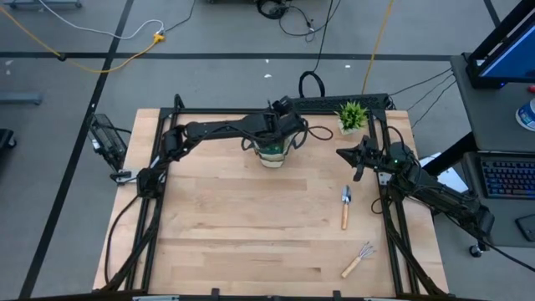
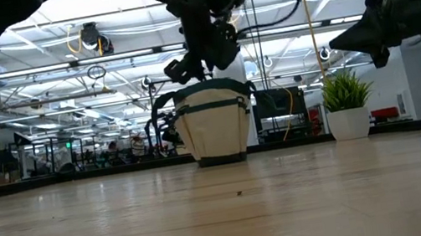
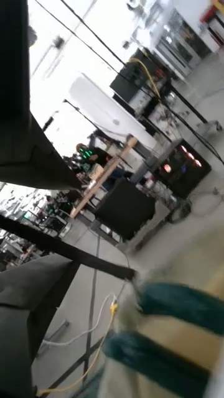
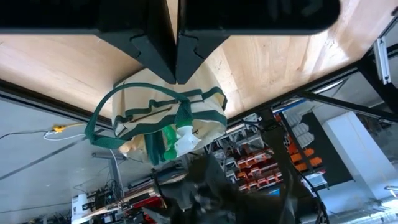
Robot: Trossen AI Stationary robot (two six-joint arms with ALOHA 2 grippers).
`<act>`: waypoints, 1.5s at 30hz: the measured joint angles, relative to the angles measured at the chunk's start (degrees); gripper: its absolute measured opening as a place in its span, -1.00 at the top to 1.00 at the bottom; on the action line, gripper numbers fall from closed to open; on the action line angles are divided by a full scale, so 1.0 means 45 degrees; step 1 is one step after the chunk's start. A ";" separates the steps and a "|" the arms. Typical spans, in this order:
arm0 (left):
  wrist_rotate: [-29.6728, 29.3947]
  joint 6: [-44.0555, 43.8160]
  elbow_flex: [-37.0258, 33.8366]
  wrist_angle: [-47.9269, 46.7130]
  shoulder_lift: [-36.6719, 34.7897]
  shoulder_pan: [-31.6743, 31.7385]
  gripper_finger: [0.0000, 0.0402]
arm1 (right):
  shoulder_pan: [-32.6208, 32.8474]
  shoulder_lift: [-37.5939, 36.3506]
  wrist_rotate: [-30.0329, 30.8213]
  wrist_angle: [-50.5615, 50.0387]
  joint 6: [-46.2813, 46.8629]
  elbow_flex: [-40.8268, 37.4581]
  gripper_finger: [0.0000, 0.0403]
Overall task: Pick & Place Garden tools in Gardening bag
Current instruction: Put the green shear scissors into the gardening bag, then put the brown trowel into the gardening bag
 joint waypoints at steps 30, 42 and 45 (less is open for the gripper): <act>0.1708 -1.1939 0.0000 -0.2835 -0.5815 0.0155 0.08 | 0.0000 0.0000 -0.1097 0.1227 0.1038 0.0010 1.00; 0.7549 -1.7547 -0.0041 -0.4855 -0.8953 0.0451 0.08 | 0.0005 0.0000 -0.2502 0.1494 0.1388 0.0018 1.00; 0.7611 -1.7898 -0.0625 -0.4713 -0.9750 0.0356 0.08 | 0.0005 0.0005 -0.2719 0.1372 0.1379 0.0280 1.00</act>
